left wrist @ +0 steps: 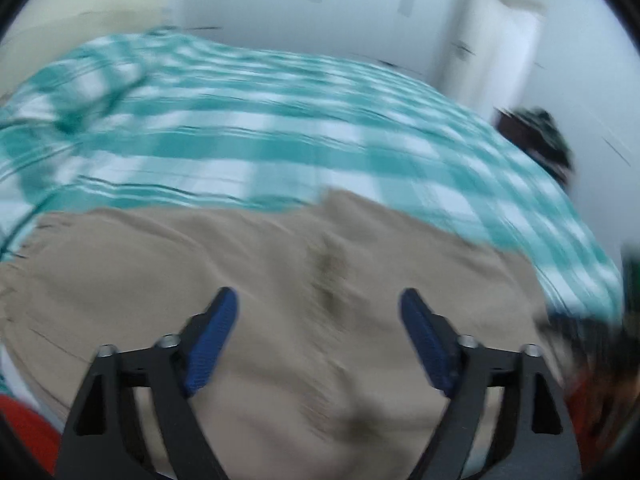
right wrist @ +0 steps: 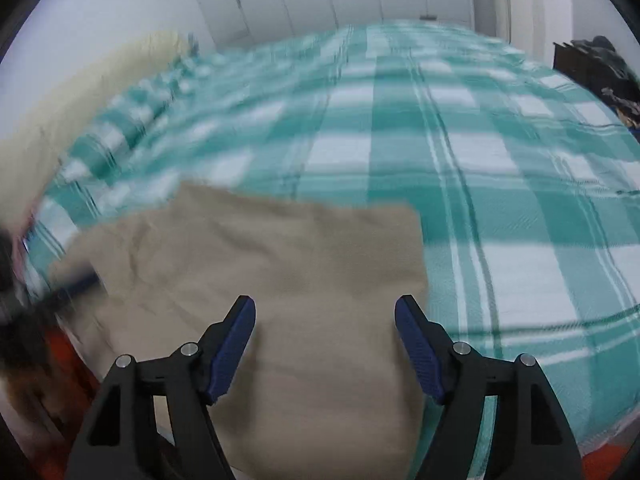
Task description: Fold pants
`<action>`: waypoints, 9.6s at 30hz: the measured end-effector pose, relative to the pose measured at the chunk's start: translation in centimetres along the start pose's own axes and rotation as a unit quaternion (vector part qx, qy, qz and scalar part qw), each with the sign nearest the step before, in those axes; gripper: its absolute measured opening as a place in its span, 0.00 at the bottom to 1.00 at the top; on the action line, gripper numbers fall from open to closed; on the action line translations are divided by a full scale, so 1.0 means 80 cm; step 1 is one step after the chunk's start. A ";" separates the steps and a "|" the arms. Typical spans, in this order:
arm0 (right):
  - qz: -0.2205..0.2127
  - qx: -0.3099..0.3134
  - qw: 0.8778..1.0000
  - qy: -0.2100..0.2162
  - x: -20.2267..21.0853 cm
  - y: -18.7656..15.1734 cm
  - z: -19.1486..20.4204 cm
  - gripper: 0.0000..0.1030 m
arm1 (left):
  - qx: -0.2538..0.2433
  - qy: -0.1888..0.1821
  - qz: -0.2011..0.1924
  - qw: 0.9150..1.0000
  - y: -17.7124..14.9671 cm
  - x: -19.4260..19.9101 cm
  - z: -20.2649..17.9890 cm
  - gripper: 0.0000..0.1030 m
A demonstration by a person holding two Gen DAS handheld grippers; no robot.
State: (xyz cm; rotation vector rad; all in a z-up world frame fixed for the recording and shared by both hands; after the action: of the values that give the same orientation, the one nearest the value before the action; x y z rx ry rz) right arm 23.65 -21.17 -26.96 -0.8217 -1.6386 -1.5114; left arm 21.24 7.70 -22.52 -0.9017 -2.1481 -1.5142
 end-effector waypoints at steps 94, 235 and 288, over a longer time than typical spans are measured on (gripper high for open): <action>-0.031 0.029 0.999 -0.009 -0.023 -0.017 0.012 0.79 | -0.040 0.074 0.084 0.993 -0.015 -0.096 0.101 1.00; -0.043 -0.273 0.959 0.066 0.043 -0.001 -0.178 0.84 | -0.037 -0.189 0.212 0.958 -0.060 -0.099 -0.294 0.37; 0.128 -0.201 0.957 0.165 -0.047 0.017 0.014 0.43 | 0.001 -0.057 0.078 0.995 -0.064 0.008 -0.059 0.69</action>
State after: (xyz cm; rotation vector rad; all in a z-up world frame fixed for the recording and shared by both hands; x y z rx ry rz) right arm 26.62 -19.83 -29.49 -0.8973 -0.9559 -1.7083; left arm 17.02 2.36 -24.00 -1.1508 -2.1005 -1.4158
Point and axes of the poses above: each gripper's, at about its wrist camera, not at the fingertips, and x roughly against the way its jaws point, z to its left, y to its top, the point moved 8 cm from there along -x, roughly the way its jaws point, and after that the axes turned 15 degrees about -y, right-handed, at the moved point
